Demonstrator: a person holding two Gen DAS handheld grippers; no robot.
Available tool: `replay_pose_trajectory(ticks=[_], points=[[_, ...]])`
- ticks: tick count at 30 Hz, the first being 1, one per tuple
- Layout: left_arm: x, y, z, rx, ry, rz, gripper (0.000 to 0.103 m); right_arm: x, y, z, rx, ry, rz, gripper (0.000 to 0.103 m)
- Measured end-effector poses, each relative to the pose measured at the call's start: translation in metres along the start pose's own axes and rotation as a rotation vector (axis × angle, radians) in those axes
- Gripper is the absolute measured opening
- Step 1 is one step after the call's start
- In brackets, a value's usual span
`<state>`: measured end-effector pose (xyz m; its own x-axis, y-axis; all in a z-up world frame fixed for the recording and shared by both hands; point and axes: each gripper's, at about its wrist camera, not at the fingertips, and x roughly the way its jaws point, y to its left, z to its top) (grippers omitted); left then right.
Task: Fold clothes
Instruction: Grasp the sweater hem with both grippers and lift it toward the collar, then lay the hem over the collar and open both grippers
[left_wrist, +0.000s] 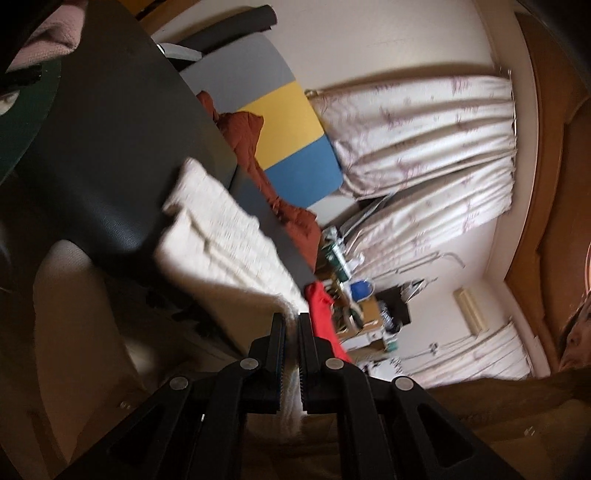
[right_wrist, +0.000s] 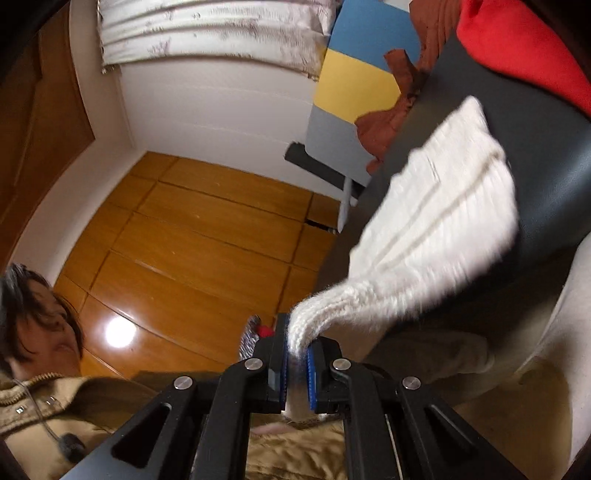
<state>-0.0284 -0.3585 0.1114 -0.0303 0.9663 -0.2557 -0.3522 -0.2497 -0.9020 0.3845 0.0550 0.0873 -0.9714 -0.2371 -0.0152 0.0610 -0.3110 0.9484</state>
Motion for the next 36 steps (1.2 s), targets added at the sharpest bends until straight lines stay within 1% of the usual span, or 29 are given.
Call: replay_pose_trajectory(ticks=[2,5,9,11,14,16,17,19,20,21,22,23,24,25,26,27,29,30,32,34,36], points=[[0.017,0.007,0.011,-0.003,0.009,0.012,0.005,0.012,-0.014,0.017,0.037,-0.013,-0.022,0.008],[0.053,0.017,0.037,-0.015,0.026,0.024,0.005,0.035,-0.041,0.049,0.114,-0.031,-0.057,0.008],[0.104,0.022,0.083,0.015,0.019,0.044,0.005,0.067,-0.064,0.100,0.177,-0.074,-0.048,0.008],[0.122,0.026,0.099,0.030,0.003,0.083,0.005,0.080,-0.070,0.127,0.178,-0.099,-0.056,0.008],[0.157,0.040,0.131,0.030,-0.011,0.151,0.005,0.090,-0.086,0.156,0.235,-0.144,-0.067,0.008],[0.180,0.053,0.144,0.016,0.003,0.204,0.005,0.097,-0.107,0.173,0.279,-0.179,-0.125,0.008],[0.193,0.062,0.148,0.004,0.013,0.236,0.005,0.101,-0.119,0.179,0.312,-0.192,-0.160,0.011],[0.220,0.084,0.153,-0.029,0.039,0.334,0.006,0.109,-0.144,0.188,0.372,-0.216,-0.214,0.017],[0.226,0.092,0.153,-0.058,0.048,0.371,0.006,0.111,-0.156,0.189,0.397,-0.226,-0.227,0.026],[0.231,0.102,0.152,-0.104,0.050,0.387,0.006,0.112,-0.161,0.189,0.401,-0.243,-0.225,0.033],[0.230,0.109,0.149,-0.149,0.037,0.368,0.009,0.111,-0.162,0.188,0.397,-0.264,-0.216,0.033],[0.225,0.114,0.145,-0.181,0.006,0.332,0.011,0.110,-0.163,0.187,0.392,-0.284,-0.208,0.041],[0.219,0.116,0.141,-0.191,-0.029,0.314,0.016,0.108,-0.159,0.186,0.359,-0.308,-0.189,0.056],[0.213,0.115,0.138,-0.187,-0.062,0.314,0.018,0.105,-0.152,0.185,0.314,-0.334,-0.166,0.061],[0.207,0.114,0.135,-0.175,-0.092,0.326,0.018,0.103,-0.146,0.183,0.266,-0.348,-0.181,0.068],[0.201,0.111,0.132,-0.154,-0.117,0.354,0.021,0.101,-0.139,0.181,0.216,-0.358,-0.211,0.071],[0.193,0.103,0.128,-0.102,-0.149,0.411,0.023,0.106,-0.127,0.176,0.068,-0.316,-0.316,0.070],[0.192,0.098,0.127,-0.071,-0.145,0.432,0.026,0.113,-0.123,0.173,0.004,-0.289,-0.357,0.069],[0.195,0.092,0.130,-0.023,-0.115,0.470,0.027,0.133,-0.110,0.157,-0.207,-0.205,-0.477,0.070],[0.203,0.088,0.136,0.025,-0.065,0.515,0.029,0.154,-0.097,0.136,-0.425,-0.119,-0.593,0.075],[0.212,0.083,0.140,0.056,-0.033,0.548,0.029,0.166,-0.088,0.124,-0.522,-0.072,-0.625,0.092]])
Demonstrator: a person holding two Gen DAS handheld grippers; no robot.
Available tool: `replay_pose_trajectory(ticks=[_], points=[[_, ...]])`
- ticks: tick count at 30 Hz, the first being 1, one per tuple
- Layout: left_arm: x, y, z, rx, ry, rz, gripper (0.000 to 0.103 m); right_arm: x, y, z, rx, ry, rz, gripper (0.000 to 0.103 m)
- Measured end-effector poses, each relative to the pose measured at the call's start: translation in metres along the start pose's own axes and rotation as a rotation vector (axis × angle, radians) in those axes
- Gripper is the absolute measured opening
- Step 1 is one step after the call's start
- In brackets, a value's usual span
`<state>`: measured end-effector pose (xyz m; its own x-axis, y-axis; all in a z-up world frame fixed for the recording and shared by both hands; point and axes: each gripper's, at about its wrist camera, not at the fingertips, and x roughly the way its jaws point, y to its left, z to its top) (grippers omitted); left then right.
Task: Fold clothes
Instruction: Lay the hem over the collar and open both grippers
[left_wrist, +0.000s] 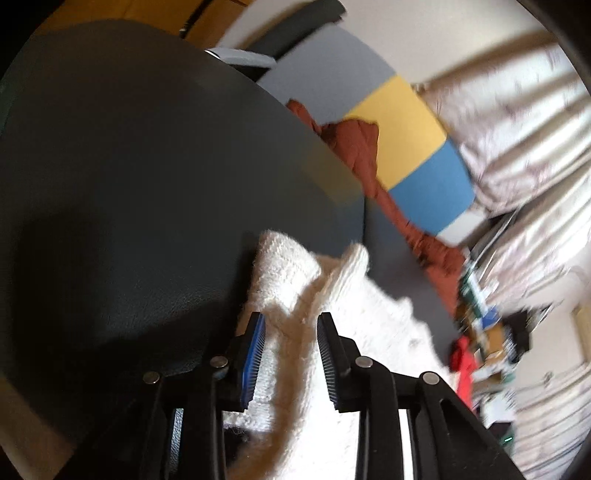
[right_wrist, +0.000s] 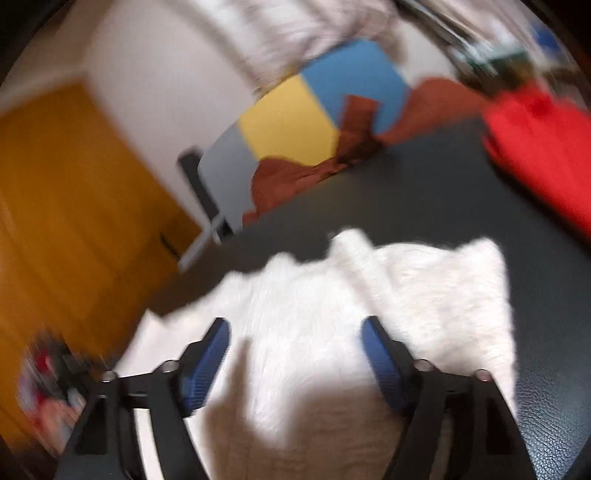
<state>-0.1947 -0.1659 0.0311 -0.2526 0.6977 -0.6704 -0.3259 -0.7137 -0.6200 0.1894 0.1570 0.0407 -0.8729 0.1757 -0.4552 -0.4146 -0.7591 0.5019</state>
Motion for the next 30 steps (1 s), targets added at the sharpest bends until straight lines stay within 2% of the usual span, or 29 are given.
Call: replay_pose_trajectory(ticks=[8,9,10,11,13,14,15,16,19,22,25,27,28,29,30], points=[[0.034,-0.017,0.007,0.056,0.084,0.007,0.031,-0.001,-0.009,-0.003,0.027,-0.016,0.040,0.093],[0.034,-0.019,0.006,0.069,0.073,0.015,0.028,-0.001,-0.009,-0.005,0.025,-0.017,0.039,0.093],[0.033,-0.020,0.004,0.097,0.052,0.041,0.013,-0.001,-0.010,-0.006,0.024,-0.018,0.037,0.093],[0.031,-0.022,0.002,0.137,0.023,0.082,0.006,-0.001,-0.010,-0.007,0.024,-0.020,0.038,0.093],[0.026,-0.026,-0.001,0.210,-0.044,0.166,0.004,0.008,-0.005,-0.006,0.028,-0.022,0.040,0.093],[0.024,-0.025,-0.004,0.225,-0.077,0.213,0.000,0.014,-0.003,-0.003,0.036,-0.013,0.031,0.093],[0.024,-0.023,-0.007,0.230,-0.098,0.262,0.000,0.018,-0.003,0.000,0.046,0.001,0.018,0.092],[0.025,-0.020,-0.011,0.236,-0.112,0.280,0.000,0.022,-0.002,0.003,0.056,0.015,0.005,0.092],[0.026,-0.016,-0.023,0.271,-0.152,0.272,0.000,0.019,0.000,0.021,0.119,0.038,-0.016,0.084],[0.024,-0.017,-0.032,0.302,-0.197,0.282,0.000,0.013,-0.007,0.044,0.117,0.047,-0.085,0.071],[0.024,-0.017,-0.037,0.303,-0.220,0.283,0.000,0.035,-0.028,0.055,0.117,0.180,-0.155,0.065],[0.024,-0.014,-0.039,0.293,-0.225,0.268,0.000,0.050,-0.034,0.054,0.065,0.261,-0.191,0.047],[0.024,-0.012,-0.038,0.287,-0.226,0.261,0.000,0.055,-0.030,0.052,0.017,0.286,-0.213,0.041],[0.024,-0.010,-0.037,0.280,-0.228,0.253,0.000,0.057,-0.024,0.051,-0.033,0.300,-0.225,0.022],[0.024,-0.008,-0.037,0.274,-0.230,0.245,0.000,0.057,-0.016,0.051,-0.087,0.304,-0.239,0.007]])
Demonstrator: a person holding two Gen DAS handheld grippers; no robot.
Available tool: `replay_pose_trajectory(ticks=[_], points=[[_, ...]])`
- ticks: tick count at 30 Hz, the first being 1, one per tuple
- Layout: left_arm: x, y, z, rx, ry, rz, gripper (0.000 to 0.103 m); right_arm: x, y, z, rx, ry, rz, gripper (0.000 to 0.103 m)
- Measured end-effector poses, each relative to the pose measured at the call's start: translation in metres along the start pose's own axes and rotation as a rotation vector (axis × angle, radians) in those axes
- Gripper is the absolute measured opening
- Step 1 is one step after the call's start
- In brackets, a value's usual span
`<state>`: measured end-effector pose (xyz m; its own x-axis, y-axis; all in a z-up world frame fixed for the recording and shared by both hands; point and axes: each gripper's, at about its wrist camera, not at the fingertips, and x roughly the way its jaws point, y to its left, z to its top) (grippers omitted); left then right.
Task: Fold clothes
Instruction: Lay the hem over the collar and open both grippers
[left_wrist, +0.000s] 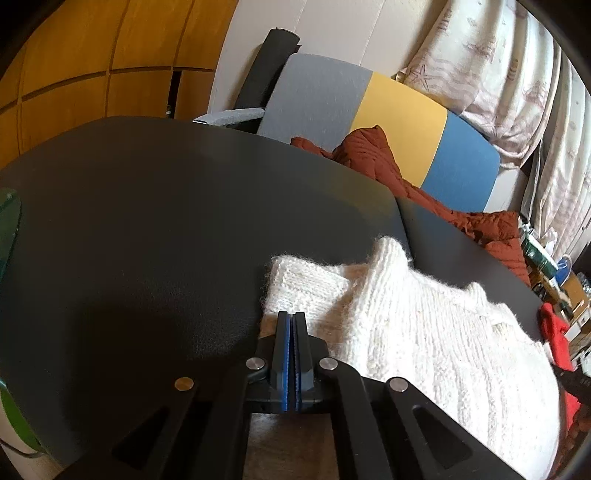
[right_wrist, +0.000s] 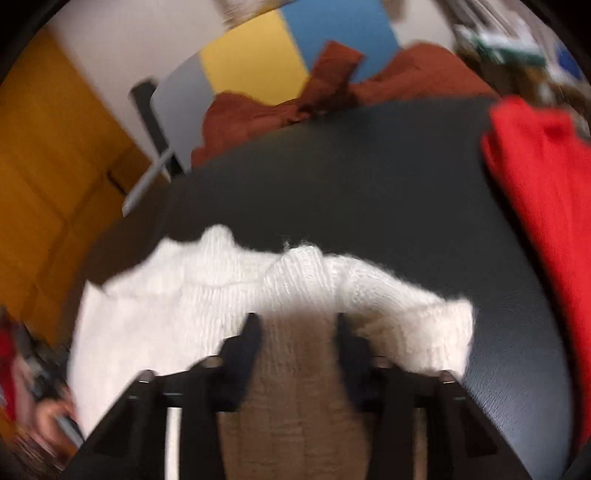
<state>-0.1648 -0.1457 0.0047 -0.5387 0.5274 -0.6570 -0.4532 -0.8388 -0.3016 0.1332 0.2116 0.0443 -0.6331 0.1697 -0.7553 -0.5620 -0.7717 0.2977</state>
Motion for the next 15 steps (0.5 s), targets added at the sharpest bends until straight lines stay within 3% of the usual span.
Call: replay_pose_trajectory(ticks=[4,8,10,15], points=[[0.001,-0.001,0.000,-0.012,-0.007,-0.006,0.000,-0.029,0.014,0.013,-0.072,-0.138,-0.174,0.006],[0.001,-0.004,0.002,-0.014,0.001,-0.011,0.002,-0.011,-0.005,0.010,0.003,-0.119,-0.241,0.006],[-0.001,-0.002,0.007,-0.024,0.035,-0.039,0.013,0.008,-0.015,0.000,0.031,-0.093,-0.240,0.007],[-0.005,-0.003,0.026,-0.082,0.087,-0.095,0.029,0.007,-0.028,-0.003,0.075,-0.106,-0.199,0.011]])
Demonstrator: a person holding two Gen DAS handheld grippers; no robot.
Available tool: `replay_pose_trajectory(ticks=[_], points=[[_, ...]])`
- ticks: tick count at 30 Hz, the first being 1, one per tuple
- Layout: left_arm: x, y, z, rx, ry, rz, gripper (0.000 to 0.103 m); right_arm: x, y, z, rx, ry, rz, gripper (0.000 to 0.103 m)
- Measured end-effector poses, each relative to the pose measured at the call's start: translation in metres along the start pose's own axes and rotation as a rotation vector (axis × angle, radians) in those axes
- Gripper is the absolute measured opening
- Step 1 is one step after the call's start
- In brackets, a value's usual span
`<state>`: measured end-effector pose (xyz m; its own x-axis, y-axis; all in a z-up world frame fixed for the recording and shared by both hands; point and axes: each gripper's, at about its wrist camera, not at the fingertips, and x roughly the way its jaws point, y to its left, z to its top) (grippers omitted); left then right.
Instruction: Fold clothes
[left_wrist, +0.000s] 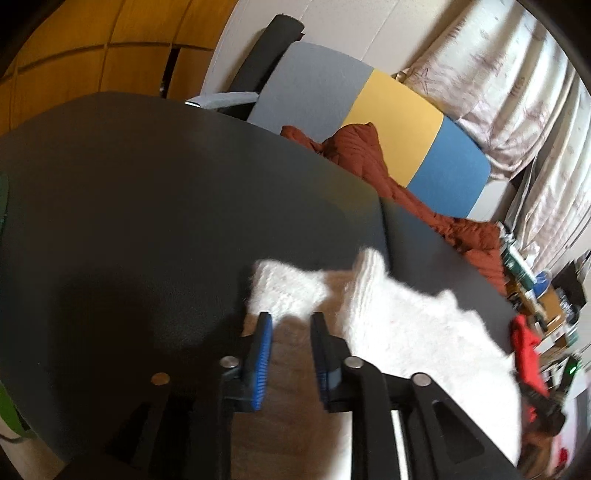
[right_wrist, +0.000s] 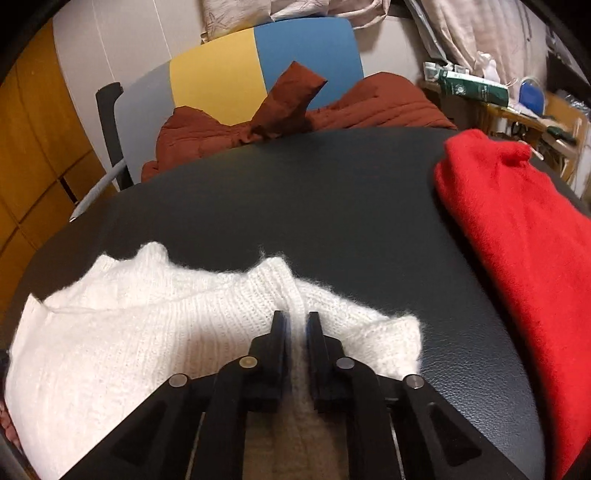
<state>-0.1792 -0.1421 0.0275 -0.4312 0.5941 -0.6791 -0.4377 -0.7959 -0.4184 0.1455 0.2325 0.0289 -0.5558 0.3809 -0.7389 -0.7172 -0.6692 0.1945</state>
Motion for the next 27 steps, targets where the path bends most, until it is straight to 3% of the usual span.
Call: replay_pose_trajectory(ticks=[6,11,15,18,21,26,27], points=[[0.032,-0.011,0.020,-0.018,0.134,-0.008,0.032,0.003,-0.001,-0.001,0.036,-0.013,0.035,0.011],[0.036,-0.023,0.025,-0.027,0.143,-0.010,0.032,0.003,-0.003,-0.004,0.054,-0.018,0.054,0.011],[0.027,-0.009,0.029,-0.157,0.103,-0.162,0.033,0.004,-0.007,-0.004,0.075,-0.019,0.076,0.011],[0.026,-0.002,0.032,-0.213,0.104,-0.236,0.051,0.005,-0.008,-0.004,0.078,-0.020,0.080,0.011],[0.033,-0.011,0.032,-0.153,0.164,-0.235,0.052,0.005,-0.008,-0.004,0.080,-0.021,0.081,0.011],[0.046,-0.039,0.025,0.060,0.204,-0.123,0.048,0.006,-0.008,-0.004,0.083,-0.023,0.083,0.011],[0.045,-0.045,0.023,0.102,0.190,-0.091,0.032,0.006,-0.008,-0.005,0.084,-0.024,0.083,0.011]])
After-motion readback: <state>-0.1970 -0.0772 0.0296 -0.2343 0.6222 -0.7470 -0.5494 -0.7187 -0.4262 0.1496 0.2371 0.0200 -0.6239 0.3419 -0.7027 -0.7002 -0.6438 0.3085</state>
